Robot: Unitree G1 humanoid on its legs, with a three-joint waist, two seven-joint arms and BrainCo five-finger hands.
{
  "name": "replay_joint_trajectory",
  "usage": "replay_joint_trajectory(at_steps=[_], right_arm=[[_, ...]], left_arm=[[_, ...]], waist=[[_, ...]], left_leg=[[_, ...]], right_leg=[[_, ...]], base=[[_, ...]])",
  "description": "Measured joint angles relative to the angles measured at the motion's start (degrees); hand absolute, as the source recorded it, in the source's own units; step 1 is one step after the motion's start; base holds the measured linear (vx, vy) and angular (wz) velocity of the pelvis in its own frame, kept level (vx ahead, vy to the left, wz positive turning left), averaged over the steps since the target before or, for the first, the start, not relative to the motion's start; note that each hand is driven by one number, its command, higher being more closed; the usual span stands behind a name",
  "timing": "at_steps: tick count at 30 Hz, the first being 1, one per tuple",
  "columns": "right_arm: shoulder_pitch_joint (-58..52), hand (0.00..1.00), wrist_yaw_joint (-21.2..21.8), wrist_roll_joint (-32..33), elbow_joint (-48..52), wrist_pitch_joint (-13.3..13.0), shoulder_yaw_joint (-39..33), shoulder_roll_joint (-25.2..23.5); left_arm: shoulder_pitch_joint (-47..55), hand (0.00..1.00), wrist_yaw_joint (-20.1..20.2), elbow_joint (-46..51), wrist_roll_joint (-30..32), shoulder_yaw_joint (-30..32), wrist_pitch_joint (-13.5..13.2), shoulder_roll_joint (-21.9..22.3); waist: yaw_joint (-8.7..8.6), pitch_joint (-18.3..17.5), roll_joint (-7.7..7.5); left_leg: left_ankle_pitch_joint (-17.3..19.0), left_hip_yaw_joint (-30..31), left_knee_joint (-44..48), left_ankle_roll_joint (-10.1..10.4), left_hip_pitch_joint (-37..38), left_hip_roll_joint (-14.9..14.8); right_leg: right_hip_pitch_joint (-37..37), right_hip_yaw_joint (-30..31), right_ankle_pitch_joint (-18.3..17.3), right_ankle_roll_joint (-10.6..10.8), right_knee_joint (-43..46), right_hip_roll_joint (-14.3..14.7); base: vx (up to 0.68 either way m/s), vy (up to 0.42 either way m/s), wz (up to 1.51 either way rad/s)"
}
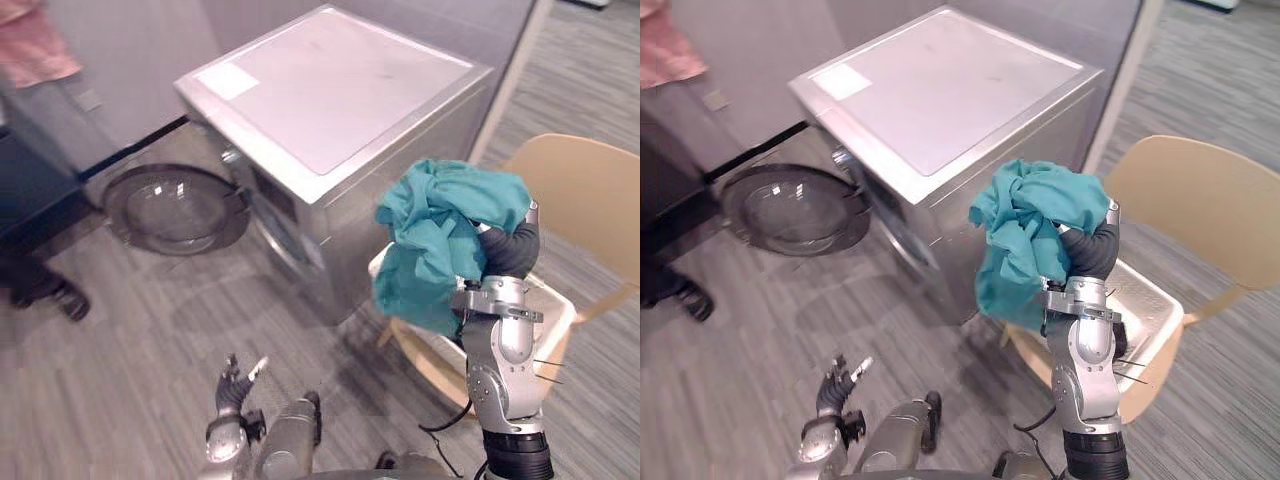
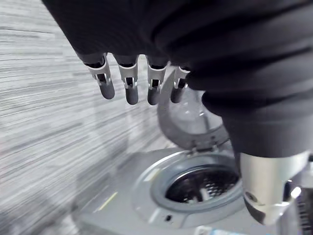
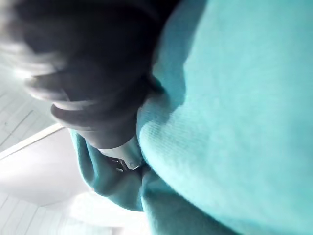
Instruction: Pick up the laundry basket with both hands and put the clothes into the washing machine.
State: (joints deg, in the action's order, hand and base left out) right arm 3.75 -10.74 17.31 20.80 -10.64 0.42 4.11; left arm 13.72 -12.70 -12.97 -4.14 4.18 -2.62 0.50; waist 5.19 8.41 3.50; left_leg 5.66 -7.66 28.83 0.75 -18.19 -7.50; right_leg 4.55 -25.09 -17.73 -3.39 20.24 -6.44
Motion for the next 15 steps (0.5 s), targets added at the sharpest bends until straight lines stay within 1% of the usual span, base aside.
replay_joint_trajectory(at_steps=[1, 2, 3, 4, 5, 7, 8, 9, 11, 12, 15], right_arm=[[0.0, 1.0, 0.6, 0.1, 0.0, 0.0, -0.1, -0.2], [0.0, 1.0, 1.8, 0.2, 0.0, 0.0, -0.2, -0.3], [-0.1, 1.0, 3.1, 0.4, -0.1, -0.1, -0.3, -0.3], [-0.3, 1.0, 3.7, 0.6, -0.1, -0.1, -0.4, -0.5], [-0.9, 1.0, 5.1, 0.8, -0.8, -0.1, -0.3, -1.3], [-0.9, 1.0, 7.8, 2.1, -3.2, 0.0, 0.9, -2.4], [-0.9, 1.0, 9.1, 2.9, -4.9, 0.1, 3.2, -3.1], [-0.9, 1.0, 9.9, 3.1, -5.7, 0.4, 4.3, -3.3], [-0.9, 1.0, 12.1, 3.7, -7.9, 1.1, 10.0, -3.7], [-0.9, 1.0, 12.9, 4.5, -8.9, 1.3, 12.8, -3.8], [-0.5, 1.0, 14.9, 6.9, -11.0, 2.3, 18.2, -4.0]], left_arm=[[-0.3, 0.0, 0.1, 1.3, 0.0, -0.1, -0.4, -0.3], [-0.6, 0.0, 0.1, 4.0, 0.0, -0.4, -0.7, -0.3], [-0.7, 0.0, 0.2, 6.9, 0.0, -1.6, -1.4, -0.4], [-1.0, 0.0, 0.3, 8.1, 0.1, -2.2, -1.9, -0.4], [-1.8, 0.0, 0.5, 10.0, 0.2, -3.8, -2.8, -1.0], [-2.3, 0.0, 1.3, 13.2, 0.3, -5.4, -4.0, -1.4], [-2.5, 0.0, 1.5, 14.6, 0.3, -6.6, -4.5, -1.5], [-2.5, 0.0, 1.6, 15.1, 0.3, -7.2, -4.8, -1.5], [-2.9, 0.0, 2.4, 16.2, 0.3, -10.5, -5.5, -1.9], [-3.6, 0.0, 2.7, 16.2, 0.3, -12.7, -5.5, -1.9], [-5.3, 0.0, 2.7, 16.2, 0.7, -16.6, -5.5, -1.9]], waist=[[-0.06, 0.0, -0.11], [-0.74, -0.2, -0.16], [-1.47, -1.1, 0.61], [-1.5, -1.6, 0.87], [-1.44, -2.3, 0.09], [-1.3, -3.0, -0.66], [-1.27, -3.1, -0.86], [-1.29, -3.1, -0.88], [-1.31, -3.6, -1.13], [-1.39, -3.7, -1.24], [-1.44, -3.9, -1.58]], left_leg=[[0.9, -1.0, -0.7, 0.1, 1.3, -0.4], [1.5, -1.7, -4.3, 0.5, 4.0, -0.4], [1.5, -1.5, -11.1, 1.5, 6.7, 0.3], [1.1, -1.2, -14.5, 2.5, 8.0, 0.7], [-1.7, -0.5, -19.8, 3.1, 9.6, 2.2], [-4.4, -0.1, -24.4, 1.9, 11.6, 3.6], [-5.0, -0.1, -25.7, 1.4, 12.8, 4.3], [-5.2, -0.2, -26.2, 1.1, 13.5, 4.6], [-6.0, -0.3, -27.6, 0.3, 14.5, 5.3], [-7.0, -0.3, -29.2, 0.0, 15.1, 5.6], [-8.9, -0.4, -32.3, -0.3, 16.3, 5.9]], right_leg=[[-0.1, -0.7, 0.3, 0.3, -0.3, -0.2], [-0.6, -2.4, 0.8, 1.0, -0.5, -0.8], [-0.9, -4.2, 1.5, 1.9, -1.3, -0.8], [-1.0, -4.9, 2.1, 2.3, -2.0, -0.8], [-1.3, -5.5, 3.6, 2.9, -3.4, -1.3], [-2.4, -5.7, 5.5, 3.8, -5.9, -1.6], [-3.6, -5.7, 6.5, 4.6, -7.3, -1.7], [-4.2, -5.6, 6.9, 4.7, -7.8, -1.8], [-5.0, -4.8, 8.3, 5.2, -9.4, -1.8], [-5.0, -4.7, 8.9, 5.3, -9.8, -1.8], [-5.0, -4.5, 9.9, 5.4, -10.8, -1.6]], base=[[-0.16, 0.114, 0.83], [-0.13, 0.128, 0.82], [-0.13, 0.14, 0.81], [-0.11, 0.171, 0.7], [-0.08, 0.186, 0.39], [-0.07, 0.188, 0.27], [-0.05, 0.127, 0.14], [-0.07, 0.17, 0.01], [-0.08, 0.121, -0.07], [-0.07, 0.07, -0.03], [-0.06, 0.045, -0.04]])
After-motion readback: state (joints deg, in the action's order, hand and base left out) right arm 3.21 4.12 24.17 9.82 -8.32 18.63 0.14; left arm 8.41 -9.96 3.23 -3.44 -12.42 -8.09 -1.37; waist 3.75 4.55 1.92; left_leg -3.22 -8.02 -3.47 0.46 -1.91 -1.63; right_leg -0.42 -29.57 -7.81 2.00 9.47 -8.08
